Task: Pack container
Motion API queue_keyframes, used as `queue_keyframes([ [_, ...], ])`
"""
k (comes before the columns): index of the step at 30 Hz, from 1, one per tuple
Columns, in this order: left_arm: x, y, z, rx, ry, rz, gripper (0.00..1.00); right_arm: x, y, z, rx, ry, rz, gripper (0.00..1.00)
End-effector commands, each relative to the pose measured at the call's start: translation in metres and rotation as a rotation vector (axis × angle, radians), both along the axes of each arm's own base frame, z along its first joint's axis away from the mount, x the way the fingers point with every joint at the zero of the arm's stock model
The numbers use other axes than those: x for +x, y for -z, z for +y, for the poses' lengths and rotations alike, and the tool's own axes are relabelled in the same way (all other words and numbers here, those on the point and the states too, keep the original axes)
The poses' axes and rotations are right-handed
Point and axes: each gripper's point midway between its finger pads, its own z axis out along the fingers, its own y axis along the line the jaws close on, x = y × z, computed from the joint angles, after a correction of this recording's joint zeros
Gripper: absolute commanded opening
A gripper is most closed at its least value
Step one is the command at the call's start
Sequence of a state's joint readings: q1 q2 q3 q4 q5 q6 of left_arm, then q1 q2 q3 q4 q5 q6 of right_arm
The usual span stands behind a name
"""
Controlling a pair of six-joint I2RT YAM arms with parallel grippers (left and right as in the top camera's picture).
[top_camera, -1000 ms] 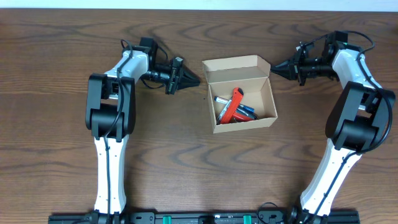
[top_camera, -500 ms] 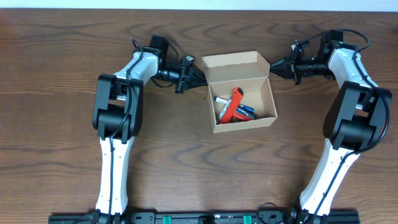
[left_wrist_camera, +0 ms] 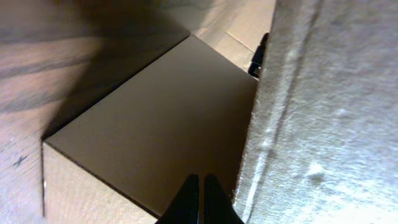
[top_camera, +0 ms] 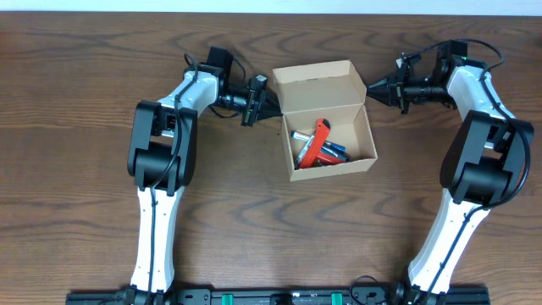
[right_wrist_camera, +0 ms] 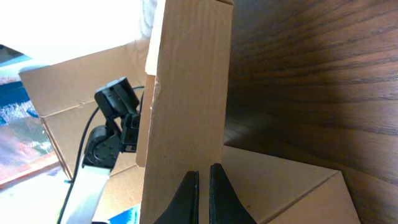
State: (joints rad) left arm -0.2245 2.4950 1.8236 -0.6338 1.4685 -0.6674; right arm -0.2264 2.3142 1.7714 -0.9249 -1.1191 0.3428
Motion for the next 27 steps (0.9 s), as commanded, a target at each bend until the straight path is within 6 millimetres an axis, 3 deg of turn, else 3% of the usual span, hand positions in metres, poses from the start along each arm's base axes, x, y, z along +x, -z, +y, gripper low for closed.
queue_keyframes([
  [1, 0.004, -0.011, -0.002, -0.051, 0.005, 0.012, 0.06, 0.001, -0.013, 0.008, 0.034, -0.027, -0.049, 0.01],
  [8, 0.017, -0.042, -0.014, -0.101, 0.031, -0.096, 0.06, 0.006, -0.021, 0.01, 0.073, -0.034, -0.102, 0.01],
  [15, 0.034, -0.086, -0.028, -0.136, 0.053, -0.237, 0.06, 0.008, -0.024, 0.011, 0.088, -0.035, -0.115, 0.01],
  [27, 0.04, -0.088, -0.024, -0.119, 0.035, -0.238, 0.06, 0.008, -0.025, 0.011, 0.088, -0.035, -0.114, 0.01],
])
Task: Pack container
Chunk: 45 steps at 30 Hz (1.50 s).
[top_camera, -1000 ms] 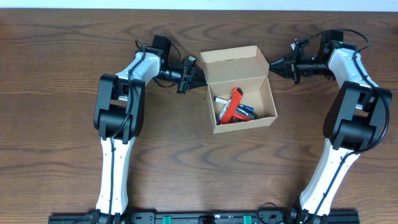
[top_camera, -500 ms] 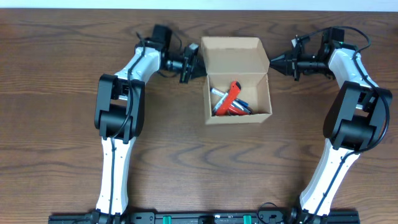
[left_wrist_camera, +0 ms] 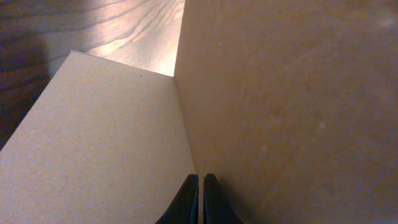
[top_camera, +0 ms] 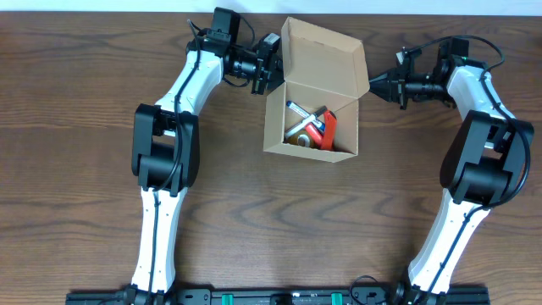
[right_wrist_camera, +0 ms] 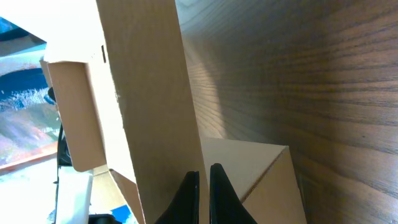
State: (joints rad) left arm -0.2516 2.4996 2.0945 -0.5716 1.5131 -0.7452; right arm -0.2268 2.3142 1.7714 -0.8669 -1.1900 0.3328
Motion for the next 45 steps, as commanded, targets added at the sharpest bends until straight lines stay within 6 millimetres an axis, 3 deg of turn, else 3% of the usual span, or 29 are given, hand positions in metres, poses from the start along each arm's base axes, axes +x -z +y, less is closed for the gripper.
queue_keyframes([
  [1, 0.003, -0.005, 0.001, -0.006, -0.003, -0.006, 0.06, 0.0, -0.012, 0.008, 0.035, -0.022, -0.033, 0.01],
  [17, 0.028, 0.006, 0.036, 0.054, -0.107, -0.017, 0.06, -0.001, -0.012, 0.008, 0.031, -0.022, -0.029, 0.01],
  [45, 0.039, 0.009, 0.056, 0.068, -0.153, -0.036, 0.06, 0.013, -0.037, 0.005, 0.018, -0.024, -0.099, 0.01],
])
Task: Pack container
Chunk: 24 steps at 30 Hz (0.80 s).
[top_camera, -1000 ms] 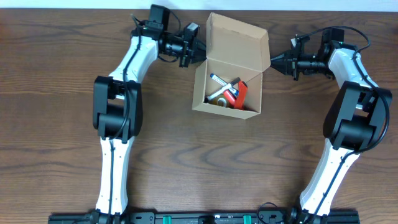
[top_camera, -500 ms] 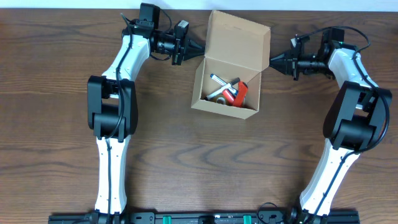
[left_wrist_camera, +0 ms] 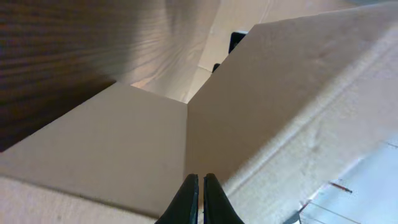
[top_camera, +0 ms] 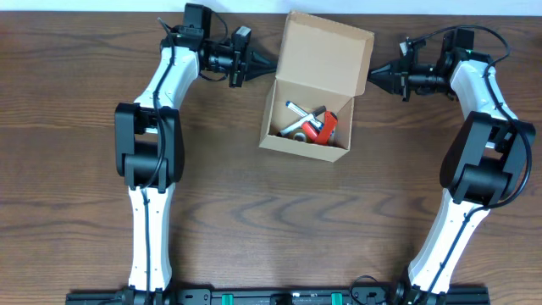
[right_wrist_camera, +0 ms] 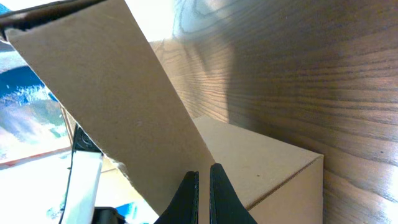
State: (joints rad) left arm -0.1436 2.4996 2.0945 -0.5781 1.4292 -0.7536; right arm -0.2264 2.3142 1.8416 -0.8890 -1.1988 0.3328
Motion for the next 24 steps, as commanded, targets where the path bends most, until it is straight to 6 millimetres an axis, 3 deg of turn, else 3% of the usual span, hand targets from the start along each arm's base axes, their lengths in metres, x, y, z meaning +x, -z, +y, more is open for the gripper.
queue_keyframes([
  [1, 0.004, -0.004, 0.003, -0.003, -0.003, -0.037, 0.06, 0.002, -0.017, 0.007, 0.021, -0.023, -0.049, 0.01],
  [13, 0.004, -0.005, 0.004, -0.006, -0.002, -0.041, 0.06, 0.0, -0.02, 0.021, 0.035, -0.052, -0.051, 0.01],
  [17, 0.007, -0.004, 0.01, -0.004, -0.015, -0.039, 0.06, 0.0, 0.002, 0.004, -0.061, 0.03, 0.091, 0.01],
  [24, 0.014, 0.007, 0.037, 0.049, -0.081, 0.014, 0.06, -0.007, 0.017, -0.035, -0.108, 0.145, 0.235, 0.01],
])
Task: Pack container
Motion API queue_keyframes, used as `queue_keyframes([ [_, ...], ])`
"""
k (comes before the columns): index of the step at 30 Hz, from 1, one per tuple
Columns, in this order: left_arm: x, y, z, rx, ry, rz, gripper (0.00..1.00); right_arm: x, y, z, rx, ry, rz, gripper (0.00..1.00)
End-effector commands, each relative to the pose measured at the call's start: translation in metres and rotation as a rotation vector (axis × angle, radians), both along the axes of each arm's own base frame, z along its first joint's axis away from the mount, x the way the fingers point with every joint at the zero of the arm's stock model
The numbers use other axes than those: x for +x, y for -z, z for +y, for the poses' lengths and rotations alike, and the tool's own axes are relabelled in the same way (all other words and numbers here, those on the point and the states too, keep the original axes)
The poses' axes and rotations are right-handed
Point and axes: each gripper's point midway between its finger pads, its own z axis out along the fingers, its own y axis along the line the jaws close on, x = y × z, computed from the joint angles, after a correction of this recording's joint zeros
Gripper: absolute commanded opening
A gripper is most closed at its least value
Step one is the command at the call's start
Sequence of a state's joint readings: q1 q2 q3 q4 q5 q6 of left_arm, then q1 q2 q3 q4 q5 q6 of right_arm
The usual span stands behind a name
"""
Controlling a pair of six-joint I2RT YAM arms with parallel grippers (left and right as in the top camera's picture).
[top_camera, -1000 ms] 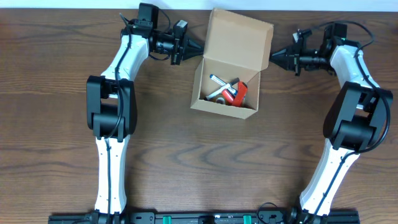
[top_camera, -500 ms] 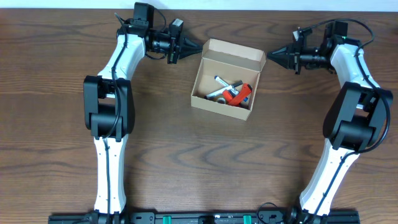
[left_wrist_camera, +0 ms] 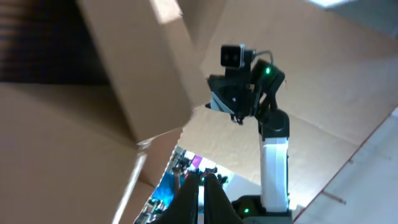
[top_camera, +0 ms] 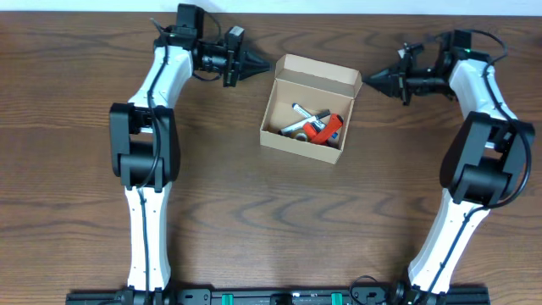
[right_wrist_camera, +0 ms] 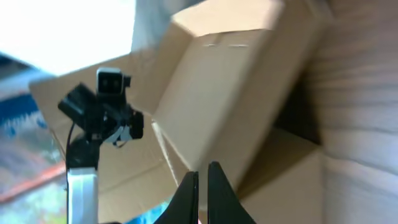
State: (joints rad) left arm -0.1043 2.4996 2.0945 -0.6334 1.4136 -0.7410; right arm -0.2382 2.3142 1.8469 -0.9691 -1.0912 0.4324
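Note:
The open cardboard box (top_camera: 268, 114) sits at the table's middle back. Inside lie a red tool (top_camera: 323, 128) and some markers (top_camera: 298, 108). Its lid (top_camera: 318, 69) shows from above only as a narrow strip along the back edge. My left gripper (top_camera: 269, 66) is shut and points at the box's back left corner, a small gap away. The right gripper (top_camera: 365, 81) is also shut, just off the back right corner. The left wrist view shows its tips (left_wrist_camera: 202, 178) beside a cardboard flap (left_wrist_camera: 143, 68). In the right wrist view the tips (right_wrist_camera: 203, 168) face the lid (right_wrist_camera: 224, 81).
The dark wooden table (top_camera: 271, 229) spreads in front of the box. Both arms reach in from the front along the left and right sides. The table's back edge (top_camera: 271, 12) runs close behind the box and the grippers.
The lid stood as a broad panel over the box's back and now shows as a narrow strip. The left gripper has drawn slightly back to the left. The box has stayed where it was.
At first both shut grippers touched the box's rear corners, with the box right of centre. Then the box lay farther back and left, turned, with the lid raised between them. Later the lid looked broad. Now it is a thin strip and both grippers stand off the corners.

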Motion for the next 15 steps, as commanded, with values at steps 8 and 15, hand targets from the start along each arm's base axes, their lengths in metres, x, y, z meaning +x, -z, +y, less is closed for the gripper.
queue_keyframes([
  [8, 0.004, 0.009, 0.022, 0.06, -0.04, -0.008, 0.06, -0.005, 0.005, -0.027, -0.068, 0.085, 0.104, 0.01],
  [15, 0.003, 0.008, 0.021, 0.052, -0.037, -0.004, 0.06, -0.008, 0.01, -0.017, -0.057, 0.081, 0.142, 0.01],
])
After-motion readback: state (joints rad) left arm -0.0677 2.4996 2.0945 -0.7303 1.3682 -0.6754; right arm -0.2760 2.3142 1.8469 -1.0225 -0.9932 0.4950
